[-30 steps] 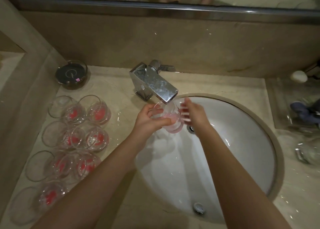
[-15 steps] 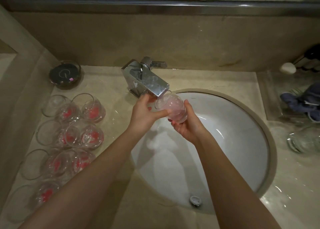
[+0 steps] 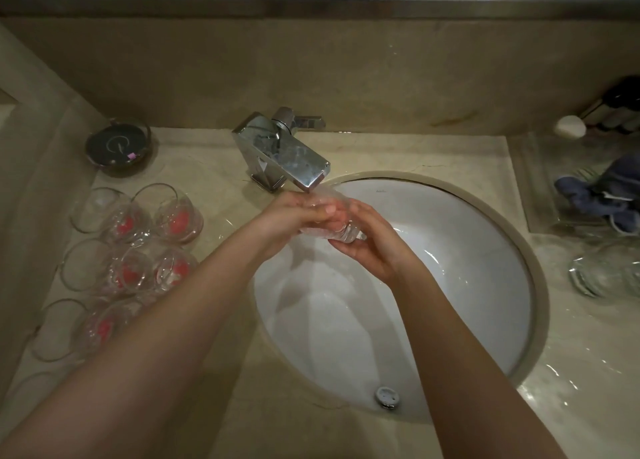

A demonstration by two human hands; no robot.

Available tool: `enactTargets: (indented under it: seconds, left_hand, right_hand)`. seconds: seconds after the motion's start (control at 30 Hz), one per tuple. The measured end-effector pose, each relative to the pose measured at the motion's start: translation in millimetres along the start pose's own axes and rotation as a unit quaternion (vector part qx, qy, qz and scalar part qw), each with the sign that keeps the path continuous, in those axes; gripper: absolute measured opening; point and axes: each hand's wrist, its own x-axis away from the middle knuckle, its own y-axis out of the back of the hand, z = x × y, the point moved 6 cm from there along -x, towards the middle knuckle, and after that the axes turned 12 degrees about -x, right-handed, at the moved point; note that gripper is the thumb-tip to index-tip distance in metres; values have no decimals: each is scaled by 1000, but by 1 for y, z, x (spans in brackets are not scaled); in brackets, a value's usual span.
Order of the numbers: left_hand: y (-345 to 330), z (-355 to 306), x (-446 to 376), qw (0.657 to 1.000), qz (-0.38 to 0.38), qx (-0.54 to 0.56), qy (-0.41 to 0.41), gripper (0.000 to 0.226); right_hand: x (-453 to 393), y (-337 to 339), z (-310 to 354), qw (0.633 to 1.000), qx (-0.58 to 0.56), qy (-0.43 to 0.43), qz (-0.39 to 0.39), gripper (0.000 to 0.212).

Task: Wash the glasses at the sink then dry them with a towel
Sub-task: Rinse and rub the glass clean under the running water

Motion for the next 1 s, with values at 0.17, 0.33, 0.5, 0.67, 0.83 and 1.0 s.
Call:
enactTargets:
  seconds: [0.17,0.33,0.5,0.67,0.83,1.0]
  left_hand:
    - [0,2,0,1000,-10,-10,-11,17]
    - [-1,-3,0,999,-6,-36,-28,29]
    - [-5,-10,0,998,25,-49,-44,39]
    - [-11,-4,-5,996,41,-78,-17,32]
    - [-8,-2,-5,999,30,-14,4,25]
    - [-12,0,-4,998,40,-44,4,22]
  right_hand:
    - [-8,-3,-4,988,124,-88,-42,53]
    - [-11,-9,-2,998,56,-20,23,23]
    - [-11,-2,4,999,35,-7,37,33]
    - [-13,0,7,987,144,-73,1,60]
    - [-7,8,11,992,115,-10,44,31]
    - [0,13,9,988,143,-61,-10,53]
